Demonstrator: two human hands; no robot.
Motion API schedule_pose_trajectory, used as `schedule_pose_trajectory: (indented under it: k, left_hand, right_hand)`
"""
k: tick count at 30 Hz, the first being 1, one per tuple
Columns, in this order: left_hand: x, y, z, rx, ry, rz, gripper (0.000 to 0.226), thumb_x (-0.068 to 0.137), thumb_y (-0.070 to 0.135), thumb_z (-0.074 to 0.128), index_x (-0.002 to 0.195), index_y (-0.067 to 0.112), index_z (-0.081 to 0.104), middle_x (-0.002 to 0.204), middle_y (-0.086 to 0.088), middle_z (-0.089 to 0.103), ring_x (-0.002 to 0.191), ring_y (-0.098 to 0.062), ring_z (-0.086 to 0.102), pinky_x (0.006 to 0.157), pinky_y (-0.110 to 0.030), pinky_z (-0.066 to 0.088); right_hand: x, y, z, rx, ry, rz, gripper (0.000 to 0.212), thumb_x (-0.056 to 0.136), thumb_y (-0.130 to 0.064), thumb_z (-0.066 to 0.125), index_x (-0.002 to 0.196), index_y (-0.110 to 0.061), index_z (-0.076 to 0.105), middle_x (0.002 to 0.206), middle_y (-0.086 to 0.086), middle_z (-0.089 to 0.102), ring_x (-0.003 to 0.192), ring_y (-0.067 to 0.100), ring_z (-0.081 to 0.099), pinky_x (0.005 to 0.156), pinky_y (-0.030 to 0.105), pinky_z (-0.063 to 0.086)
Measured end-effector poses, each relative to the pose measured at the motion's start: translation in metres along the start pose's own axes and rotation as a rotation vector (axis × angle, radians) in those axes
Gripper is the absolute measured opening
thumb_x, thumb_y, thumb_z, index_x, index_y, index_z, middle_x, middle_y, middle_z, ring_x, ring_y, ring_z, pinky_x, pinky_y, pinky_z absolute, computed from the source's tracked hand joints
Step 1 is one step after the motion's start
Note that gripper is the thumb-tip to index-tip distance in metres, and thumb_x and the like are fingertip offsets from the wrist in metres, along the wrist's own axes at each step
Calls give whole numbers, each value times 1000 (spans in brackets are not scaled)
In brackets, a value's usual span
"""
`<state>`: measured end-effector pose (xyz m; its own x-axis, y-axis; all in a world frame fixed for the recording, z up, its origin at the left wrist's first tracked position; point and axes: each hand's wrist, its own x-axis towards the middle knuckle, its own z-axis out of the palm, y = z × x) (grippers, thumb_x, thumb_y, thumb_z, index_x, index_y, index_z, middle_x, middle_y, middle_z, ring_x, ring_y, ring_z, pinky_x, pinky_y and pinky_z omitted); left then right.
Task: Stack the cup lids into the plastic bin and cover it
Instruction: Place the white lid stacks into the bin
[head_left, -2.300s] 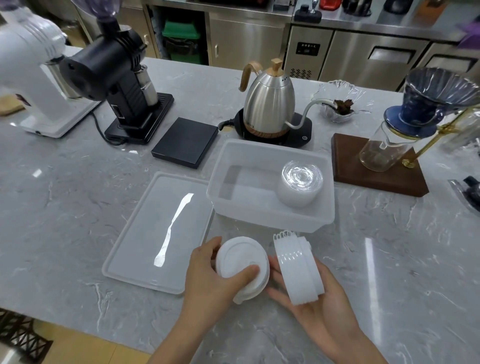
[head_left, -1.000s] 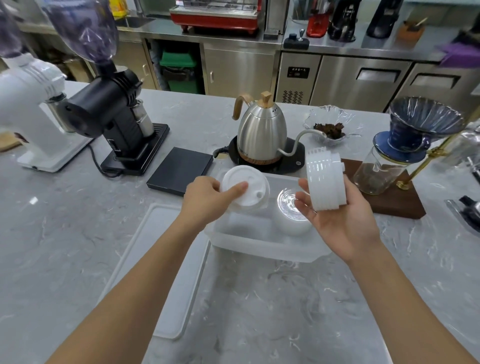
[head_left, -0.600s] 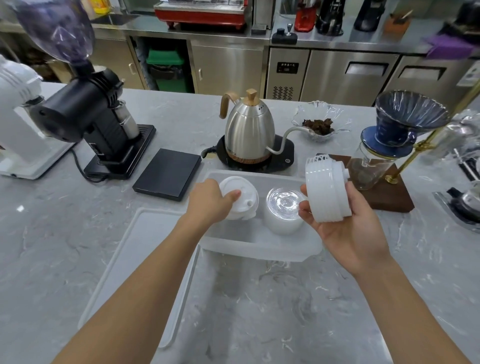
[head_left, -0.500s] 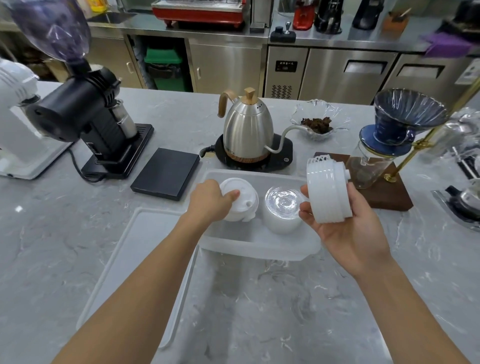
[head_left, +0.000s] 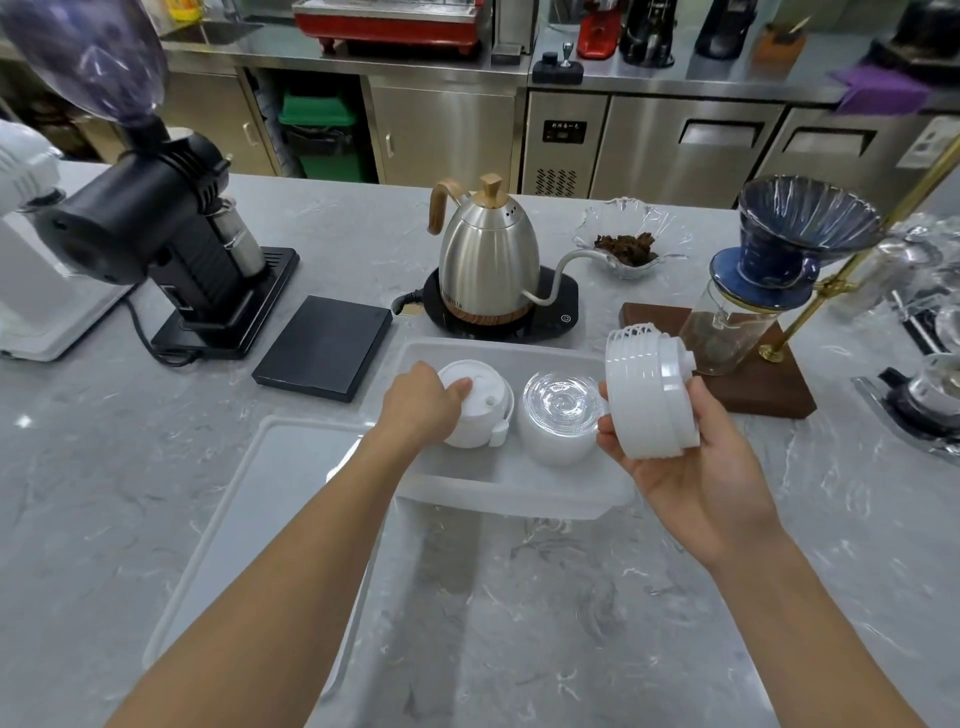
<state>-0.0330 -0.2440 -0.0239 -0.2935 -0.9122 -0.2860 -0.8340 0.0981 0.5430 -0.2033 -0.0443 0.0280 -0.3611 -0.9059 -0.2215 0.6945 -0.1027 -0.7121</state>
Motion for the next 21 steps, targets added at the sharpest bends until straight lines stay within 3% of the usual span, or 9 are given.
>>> schedule_pose_trajectory:
  k: [7, 12, 17, 21]
  left_hand:
    - [-4, 1, 1, 39, 38, 5, 47, 101, 43, 52, 120, 1, 51, 122, -20, 62, 92, -29, 51, 73, -36, 39]
    - [-9, 3, 1, 24, 113, 38, 46, 98, 41, 59, 122, 3, 52, 121, -17, 64, 107, -34, 60, 74, -35, 41]
    - [-15, 3, -2, -2, 208, 116, 41, 94, 34, 64, 119, 2, 55, 115, -16, 66, 106, -34, 62, 74, -33, 40]
    - [-19, 6, -13, -64, 241, 146, 43, 93, 33, 64, 126, 7, 58, 124, -11, 67, 113, -30, 62, 79, -30, 41]
  right_hand:
    - [-2, 0, 1, -14, 8, -6, 47, 93, -45, 50, 129, -21, 68, 122, 11, 70, 98, 21, 70, 88, 40, 59]
    - [-3, 0, 5, -23, 25, -11, 41, 97, -45, 46, 122, -25, 73, 122, 7, 72, 101, 19, 71, 86, 38, 59]
    - [-6, 0, 9, -46, 21, -27, 39, 98, -43, 45, 116, -30, 76, 122, 3, 74, 103, 17, 72, 90, 38, 58]
    - [-7, -1, 13, -58, 22, -23, 41, 97, -42, 46, 125, -26, 71, 132, 4, 69, 115, 20, 67, 94, 38, 56]
